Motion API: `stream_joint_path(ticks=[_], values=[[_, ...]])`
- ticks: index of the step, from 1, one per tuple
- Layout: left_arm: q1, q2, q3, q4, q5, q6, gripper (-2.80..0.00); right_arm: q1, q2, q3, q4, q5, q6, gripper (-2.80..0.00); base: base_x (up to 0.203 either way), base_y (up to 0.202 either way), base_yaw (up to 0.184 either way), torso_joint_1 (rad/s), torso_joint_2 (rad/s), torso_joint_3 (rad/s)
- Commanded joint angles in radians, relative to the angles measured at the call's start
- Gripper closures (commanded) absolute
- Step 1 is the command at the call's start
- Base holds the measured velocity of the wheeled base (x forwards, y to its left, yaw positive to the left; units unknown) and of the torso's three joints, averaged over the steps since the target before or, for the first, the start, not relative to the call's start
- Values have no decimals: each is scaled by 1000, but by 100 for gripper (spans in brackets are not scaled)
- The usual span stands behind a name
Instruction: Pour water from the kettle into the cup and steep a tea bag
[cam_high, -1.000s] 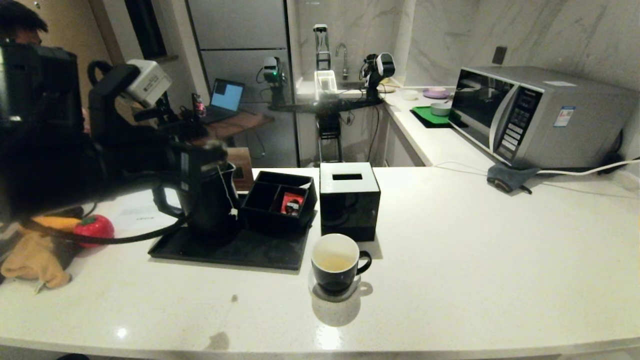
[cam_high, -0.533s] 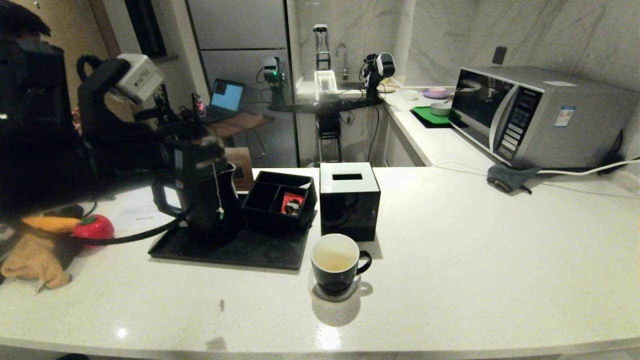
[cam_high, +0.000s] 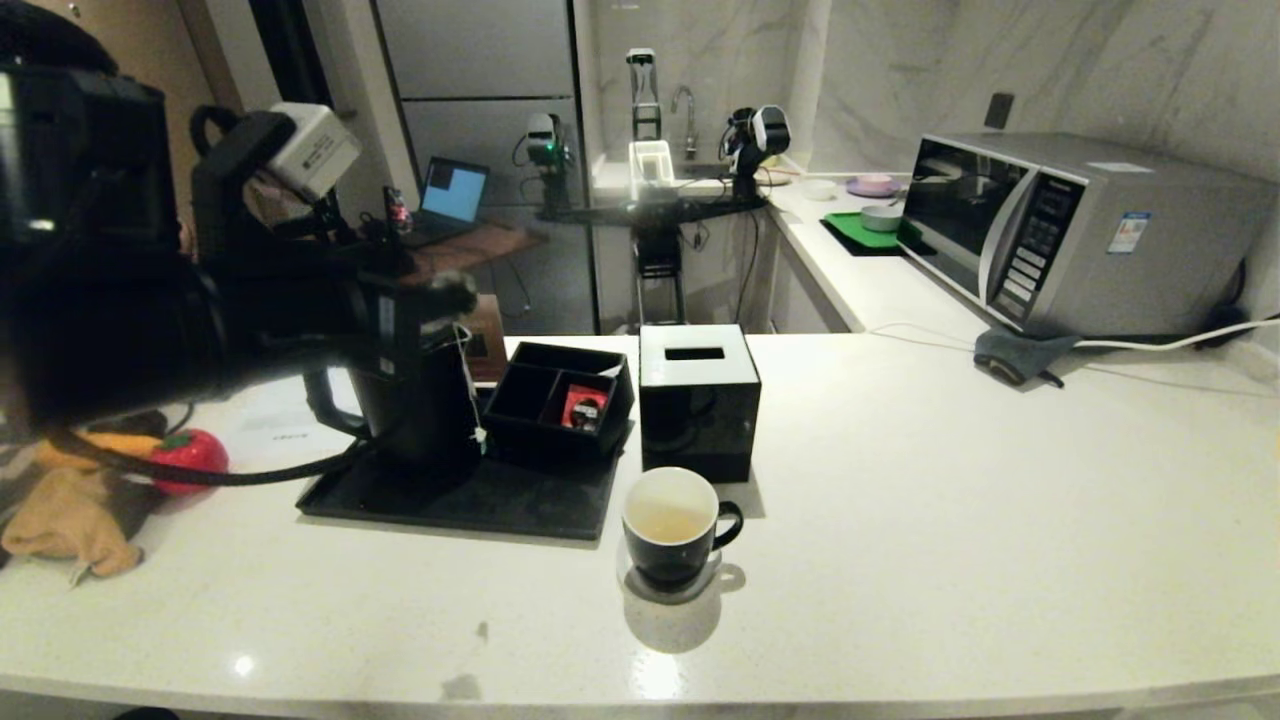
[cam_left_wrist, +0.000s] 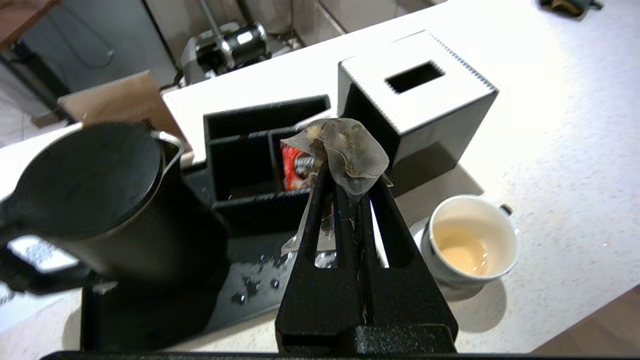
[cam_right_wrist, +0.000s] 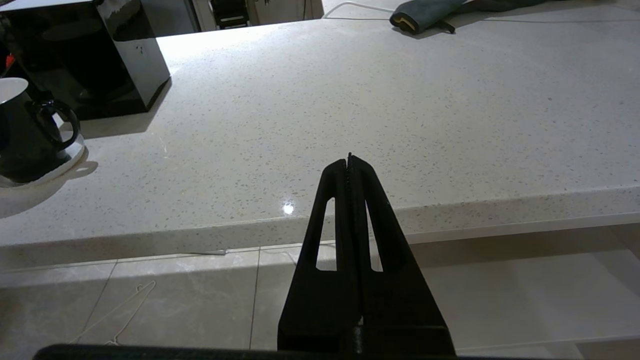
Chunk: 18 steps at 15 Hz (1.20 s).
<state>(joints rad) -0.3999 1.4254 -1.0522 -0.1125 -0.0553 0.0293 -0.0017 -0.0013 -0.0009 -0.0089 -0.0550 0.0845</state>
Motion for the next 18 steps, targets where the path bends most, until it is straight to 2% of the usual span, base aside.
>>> stream_joint_path(ticks=[1,2,5,7,9,12,14,16,18], values=[[-24,28,-36,0,0,-1,0,0,1,1,6,-2,-18,0,0,0,0,0,0,0],[-38,35,-43,1,0,-2,0,0,1,1,6,2,-31,0,0,0,0,0,0,0],[-63,44,-51,1,0,-3,0,0,1,1,1,54,-144,0,0,0,0,0,0,0],[-75,46,-51,2,0,-3,0,0,1,-18,1,62,-150,0,0,0,0,0,0,0],[-88,46,-48,4,0,-3,0,0,25,-84,21,117,-145,0,0,0,0,0,0,0],[-88,46,-48,5,0,-3,0,8,195,-161,13,162,-146,0,0,0,0,0,0,0],[-88,52,-54,5,2,-3,0,48,370,-209,-61,173,-147,0,0,0,0,0,0,0],[-88,58,-55,5,0,-3,0,93,575,-253,-201,183,-148,0,0,0,0,0,0,0],[-87,60,-55,5,0,-3,0,126,804,-316,-366,225,-147,0,0,0,0,0,0,0]])
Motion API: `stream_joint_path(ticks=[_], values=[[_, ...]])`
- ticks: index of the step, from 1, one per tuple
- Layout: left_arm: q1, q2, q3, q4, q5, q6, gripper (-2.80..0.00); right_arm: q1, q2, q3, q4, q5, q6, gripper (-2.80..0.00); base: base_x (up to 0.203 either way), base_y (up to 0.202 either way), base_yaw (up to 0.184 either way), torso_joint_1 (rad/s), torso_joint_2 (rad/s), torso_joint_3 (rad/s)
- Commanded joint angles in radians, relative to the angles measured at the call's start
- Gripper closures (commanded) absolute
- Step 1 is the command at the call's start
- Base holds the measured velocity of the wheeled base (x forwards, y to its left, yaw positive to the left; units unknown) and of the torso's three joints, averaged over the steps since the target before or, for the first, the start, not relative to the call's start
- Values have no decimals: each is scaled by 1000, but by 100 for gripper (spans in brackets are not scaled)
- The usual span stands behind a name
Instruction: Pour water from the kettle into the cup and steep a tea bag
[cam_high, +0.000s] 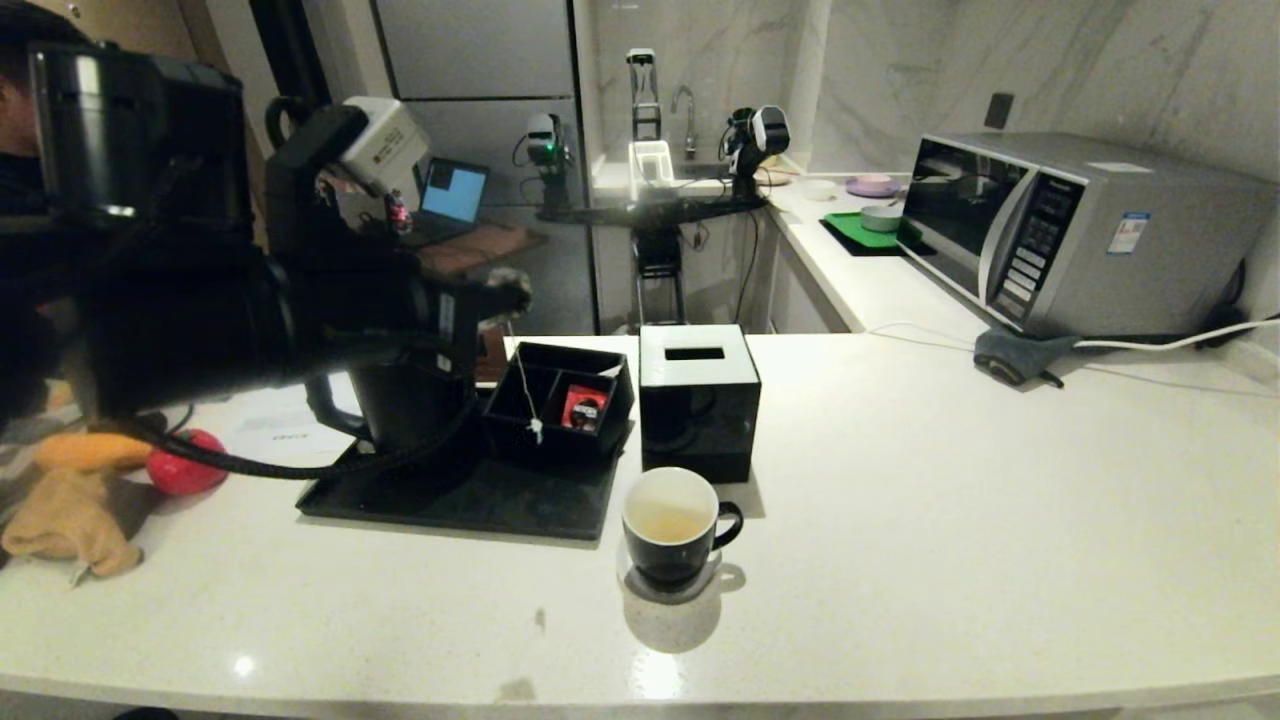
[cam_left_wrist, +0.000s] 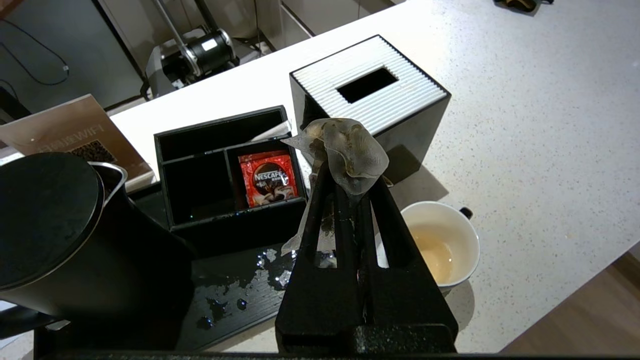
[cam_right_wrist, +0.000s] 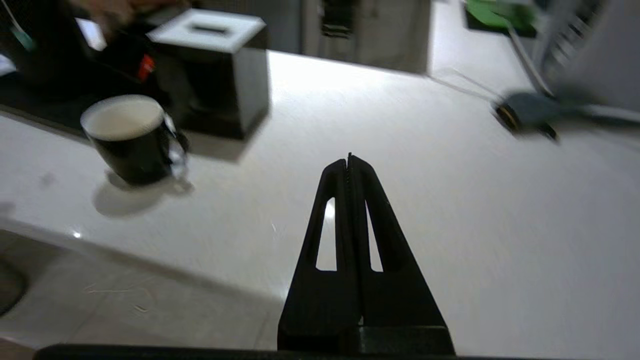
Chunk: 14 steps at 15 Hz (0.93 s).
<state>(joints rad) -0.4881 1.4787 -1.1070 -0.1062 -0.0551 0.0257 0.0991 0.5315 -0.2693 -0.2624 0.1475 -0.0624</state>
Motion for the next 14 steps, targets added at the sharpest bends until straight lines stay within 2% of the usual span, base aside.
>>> stream_joint_path(ticks=[1,4,6,9,12,14], values=[[2,8,-1,-3,0,0,0,35,382,-89,-185,51,-1,0,0,0,0,0,0,0],[-1,8,-1,-4,-3,0,0,75,692,-238,-388,151,-3,0,0,0,0,0,0,0],[-10,11,-1,-6,-5,0,0,148,852,-321,-500,196,-4,0,0,0,0,0,0,0],[-43,11,-1,-7,-6,0,0,305,1026,-394,-652,221,-4,0,0,0,0,0,0,0],[-93,15,-22,-6,-24,-4,0,404,1160,-439,-811,222,-4,0,0,0,0,0,0,0],[-119,22,-45,-6,-26,-4,0,456,1205,-446,-868,221,-1,0,0,0,0,0,0,0]])
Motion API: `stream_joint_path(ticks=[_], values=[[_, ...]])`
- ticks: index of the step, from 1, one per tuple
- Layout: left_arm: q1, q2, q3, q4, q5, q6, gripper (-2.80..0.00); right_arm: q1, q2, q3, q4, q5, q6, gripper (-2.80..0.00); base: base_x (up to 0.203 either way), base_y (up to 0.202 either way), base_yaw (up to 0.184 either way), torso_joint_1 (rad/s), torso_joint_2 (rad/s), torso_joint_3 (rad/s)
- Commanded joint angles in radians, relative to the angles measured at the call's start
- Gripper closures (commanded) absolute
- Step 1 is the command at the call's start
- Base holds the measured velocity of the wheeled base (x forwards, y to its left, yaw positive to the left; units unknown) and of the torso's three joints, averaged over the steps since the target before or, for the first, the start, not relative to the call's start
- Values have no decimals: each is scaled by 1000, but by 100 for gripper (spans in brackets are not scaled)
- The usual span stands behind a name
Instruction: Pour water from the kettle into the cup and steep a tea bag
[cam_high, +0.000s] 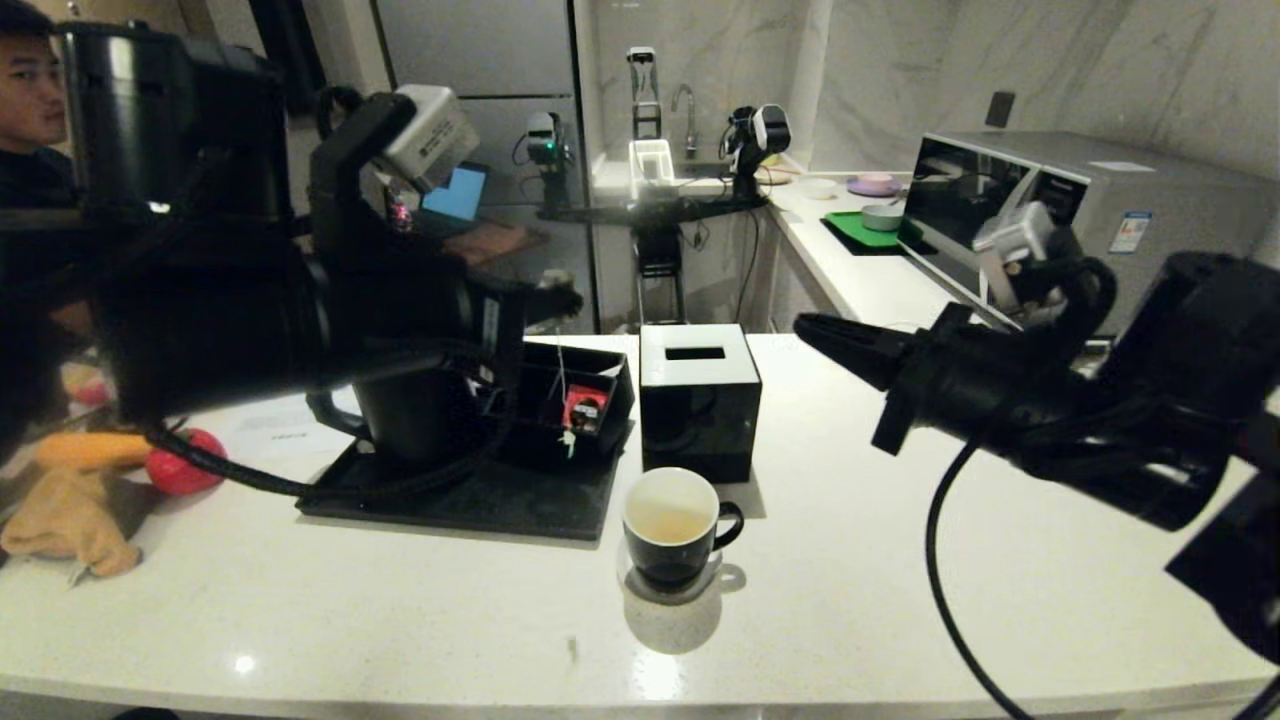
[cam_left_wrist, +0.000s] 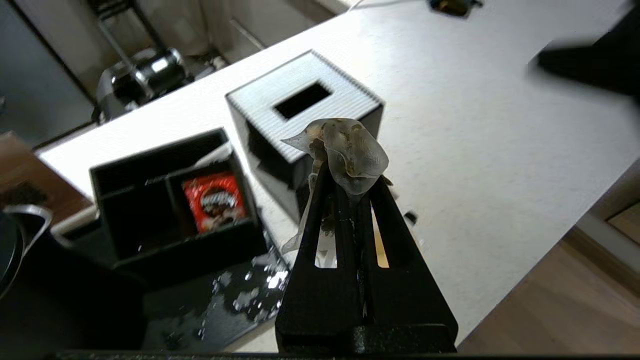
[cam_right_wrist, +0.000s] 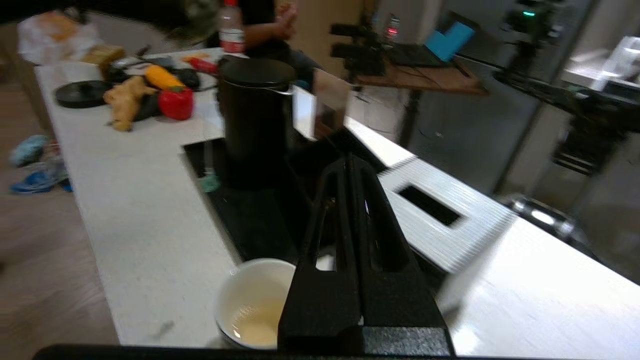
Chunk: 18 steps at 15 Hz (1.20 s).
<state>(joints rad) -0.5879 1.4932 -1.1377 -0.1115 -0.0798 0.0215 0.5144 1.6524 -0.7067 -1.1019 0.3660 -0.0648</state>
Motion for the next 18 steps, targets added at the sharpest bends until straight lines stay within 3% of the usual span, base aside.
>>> stream_joint_path(ticks=[1,7,11,12,18], values=[[-32,12,-24,-1,-4,0,0,65,97,-11,-32,1,3,0,0,0,0,0,0,0],[-101,16,-57,0,-21,0,0,162,177,-110,-15,2,5,0,0,0,0,0,0,0],[-116,16,-57,0,-21,0,0,181,182,-114,-12,2,6,0,0,0,0,0,0,0],[-118,16,-57,0,-21,0,0,182,182,-115,-12,2,6,-280,0,0,0,0,0,0],[-124,19,-56,-2,-23,0,0,185,201,-117,-28,6,6,-280,0,0,0,0,0,0]])
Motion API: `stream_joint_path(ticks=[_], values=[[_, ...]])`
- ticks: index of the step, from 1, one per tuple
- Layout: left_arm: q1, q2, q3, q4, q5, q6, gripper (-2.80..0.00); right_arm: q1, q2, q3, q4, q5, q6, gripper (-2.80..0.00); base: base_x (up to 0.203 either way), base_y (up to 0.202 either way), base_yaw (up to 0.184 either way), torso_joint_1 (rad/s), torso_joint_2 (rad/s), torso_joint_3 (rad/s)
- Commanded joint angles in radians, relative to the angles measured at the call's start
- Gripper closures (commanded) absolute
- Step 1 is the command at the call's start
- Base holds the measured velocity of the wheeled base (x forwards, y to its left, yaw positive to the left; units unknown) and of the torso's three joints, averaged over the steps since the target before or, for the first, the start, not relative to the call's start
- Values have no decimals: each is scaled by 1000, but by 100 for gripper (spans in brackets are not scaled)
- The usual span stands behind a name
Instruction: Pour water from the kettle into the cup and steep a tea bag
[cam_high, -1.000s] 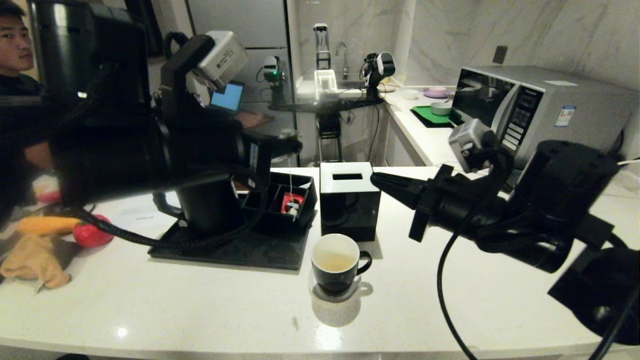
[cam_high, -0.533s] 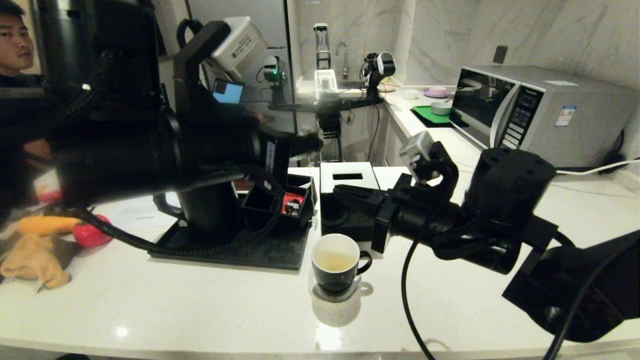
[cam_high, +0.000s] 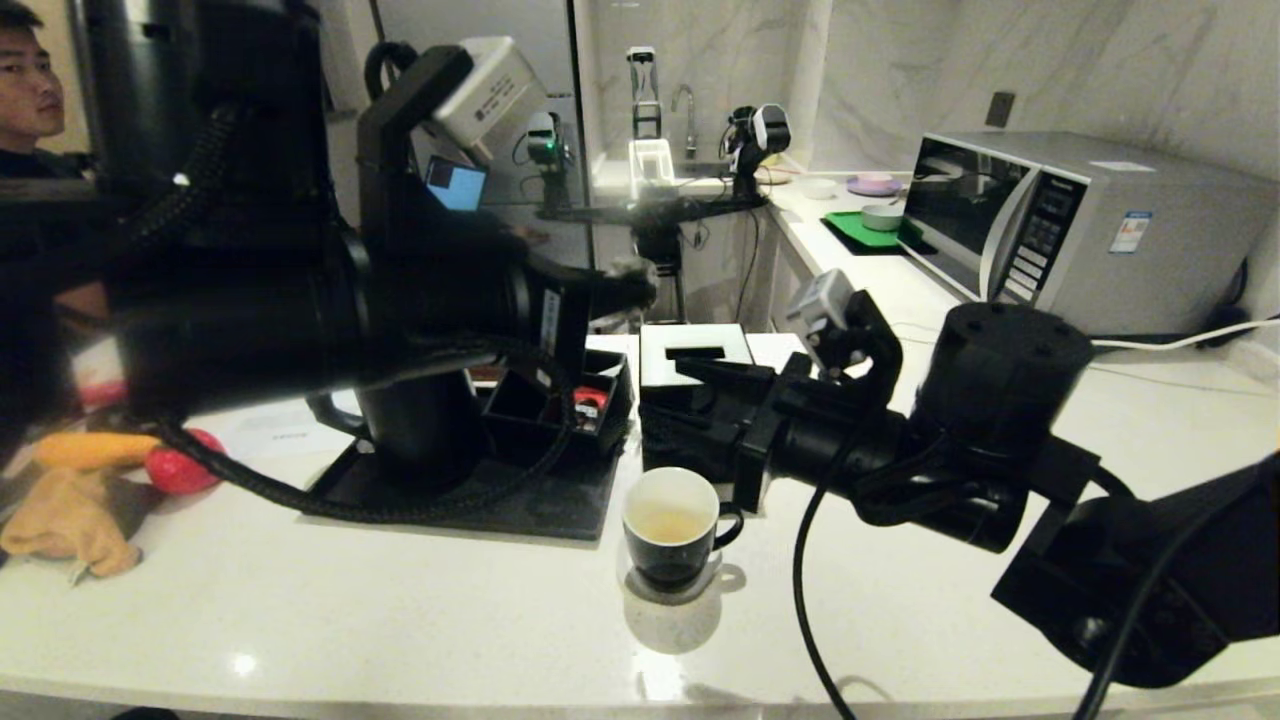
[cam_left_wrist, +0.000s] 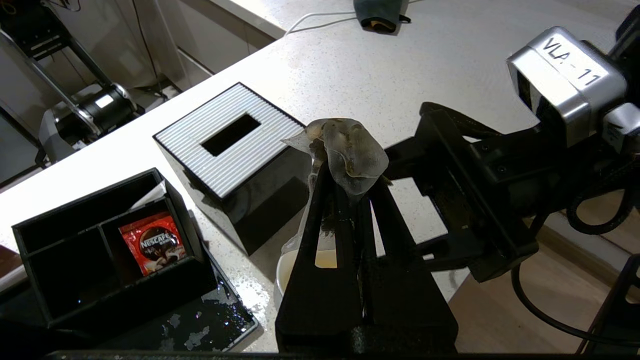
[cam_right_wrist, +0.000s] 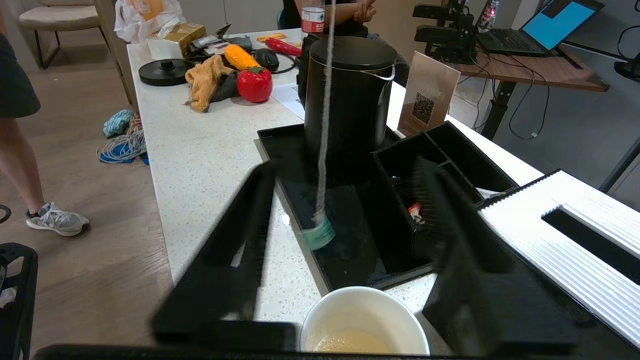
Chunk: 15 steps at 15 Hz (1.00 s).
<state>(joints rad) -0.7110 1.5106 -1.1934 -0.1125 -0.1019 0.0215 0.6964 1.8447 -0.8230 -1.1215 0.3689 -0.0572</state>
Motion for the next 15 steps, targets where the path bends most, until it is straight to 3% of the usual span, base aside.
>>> stream_joint_path(ticks=[1,7,15], values=[[-1,2,0,-1,-1,0,0,12,9,-2,-3,6,0,-280,0,0,0,0,0,0],[-22,0,0,-1,2,0,0,41,70,-89,-8,5,23,-280,0,0,0,0,0,0],[-22,-4,-2,-1,7,0,0,41,124,-96,-44,1,40,-280,0,0,0,0,0,0]])
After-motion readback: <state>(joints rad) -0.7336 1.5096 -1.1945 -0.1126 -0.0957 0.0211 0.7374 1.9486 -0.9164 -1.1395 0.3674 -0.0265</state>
